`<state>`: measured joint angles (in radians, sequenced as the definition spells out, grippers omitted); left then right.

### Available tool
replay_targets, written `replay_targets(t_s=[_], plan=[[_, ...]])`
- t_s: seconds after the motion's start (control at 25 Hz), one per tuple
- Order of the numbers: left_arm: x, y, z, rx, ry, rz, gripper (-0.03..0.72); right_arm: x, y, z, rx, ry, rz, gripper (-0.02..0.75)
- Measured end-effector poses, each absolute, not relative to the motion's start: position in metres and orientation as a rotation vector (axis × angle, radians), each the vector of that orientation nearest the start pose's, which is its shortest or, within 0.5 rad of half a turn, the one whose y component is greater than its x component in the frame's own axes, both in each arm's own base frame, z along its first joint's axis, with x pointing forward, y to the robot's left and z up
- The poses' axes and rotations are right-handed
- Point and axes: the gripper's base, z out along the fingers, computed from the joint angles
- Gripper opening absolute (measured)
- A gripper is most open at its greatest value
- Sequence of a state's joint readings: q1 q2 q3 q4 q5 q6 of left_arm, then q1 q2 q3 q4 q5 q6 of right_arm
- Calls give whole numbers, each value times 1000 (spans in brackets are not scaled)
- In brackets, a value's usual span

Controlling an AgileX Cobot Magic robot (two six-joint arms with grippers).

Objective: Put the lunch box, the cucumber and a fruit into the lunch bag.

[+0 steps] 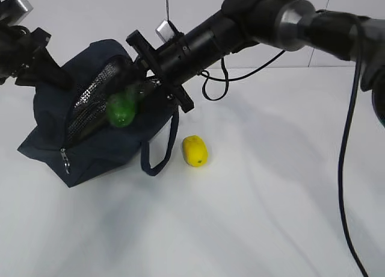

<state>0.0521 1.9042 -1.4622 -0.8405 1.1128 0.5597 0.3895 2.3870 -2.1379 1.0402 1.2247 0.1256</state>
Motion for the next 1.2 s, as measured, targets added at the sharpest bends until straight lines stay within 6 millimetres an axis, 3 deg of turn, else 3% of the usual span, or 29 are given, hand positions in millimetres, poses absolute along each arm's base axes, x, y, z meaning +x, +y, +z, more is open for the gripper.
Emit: replay_targets(t_s=[0.12,0.4,0.64,1.0,1.2], plan=[[393,-41,247,203,2632,-1003,-4,443,266,211,80,2813,1605,342],[392,-48,253,211,2577,-1134,-4,457,273,212,219,2655,1564,345],[392,-49,255,208,2556,-1166,-4,461,272,211,227,2636,1512,360],[392,-49,255,214,2555,-1168,-4,461,271,210,227,2634,1505,501],[392,-50,255,214,2554,-1171,-4,457,273,213,190,2641,1563,516]])
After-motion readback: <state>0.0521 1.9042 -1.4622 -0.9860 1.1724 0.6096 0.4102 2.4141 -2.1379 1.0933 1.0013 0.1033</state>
